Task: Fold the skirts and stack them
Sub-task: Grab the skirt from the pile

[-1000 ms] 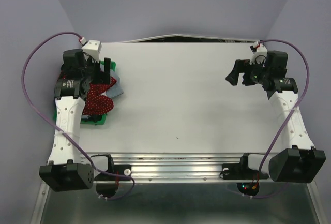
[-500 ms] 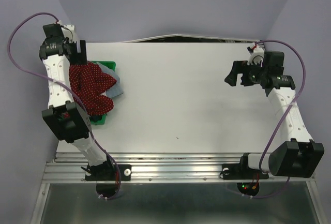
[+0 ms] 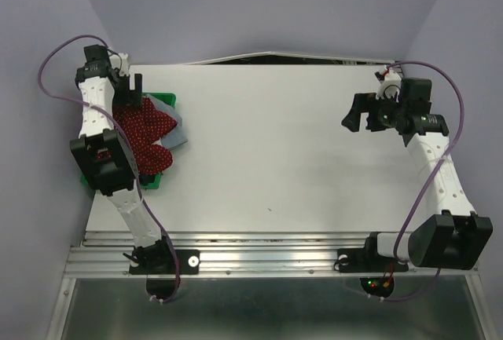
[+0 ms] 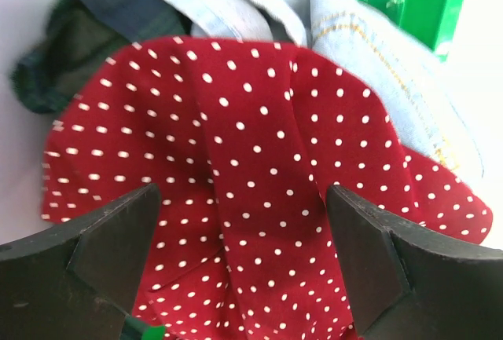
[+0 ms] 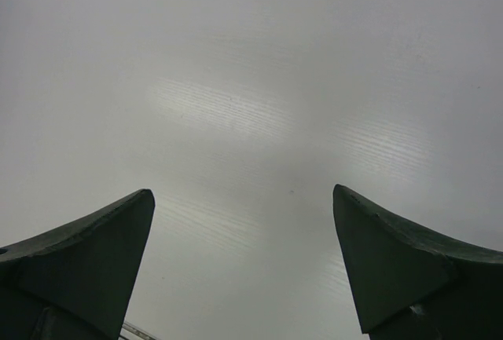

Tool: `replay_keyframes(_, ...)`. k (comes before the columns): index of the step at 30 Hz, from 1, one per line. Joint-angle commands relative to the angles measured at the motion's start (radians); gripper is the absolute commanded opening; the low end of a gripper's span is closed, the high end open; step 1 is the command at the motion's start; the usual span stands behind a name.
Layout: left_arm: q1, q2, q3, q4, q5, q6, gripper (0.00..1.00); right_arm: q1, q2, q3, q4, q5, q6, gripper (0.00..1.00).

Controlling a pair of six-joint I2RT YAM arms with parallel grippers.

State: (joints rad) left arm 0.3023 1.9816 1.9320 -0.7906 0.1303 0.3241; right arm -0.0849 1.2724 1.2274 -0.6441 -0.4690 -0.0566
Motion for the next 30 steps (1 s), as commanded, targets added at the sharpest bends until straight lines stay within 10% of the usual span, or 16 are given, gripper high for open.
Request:
replay_keyframes(1,-0.002,-0.027,-0.057,0.039,0.003,-0.006,0.99,-0.006,0.002,-0.002,0.012,0.007,-0.014,1.0)
replay_keyframes(14,-0.055,-0.119,0.047,-0.002,0.08,0.006,0.0,-0.006,0.007,0.02,0.014,0.006,-0.005,1.0)
replay_keyframes(21,-0.24,-0.22,0.205,0.003,0.152,0.032,0.0,-0.006,0.016,0.041,0.015,0.02,0.003,1.0)
replay_keyframes(30,-0.754,-0.336,-0.086,0.191,-0.037,0.122,0.0,-0.064,0.105,0.142,-0.006,0.05,0.04,1.0)
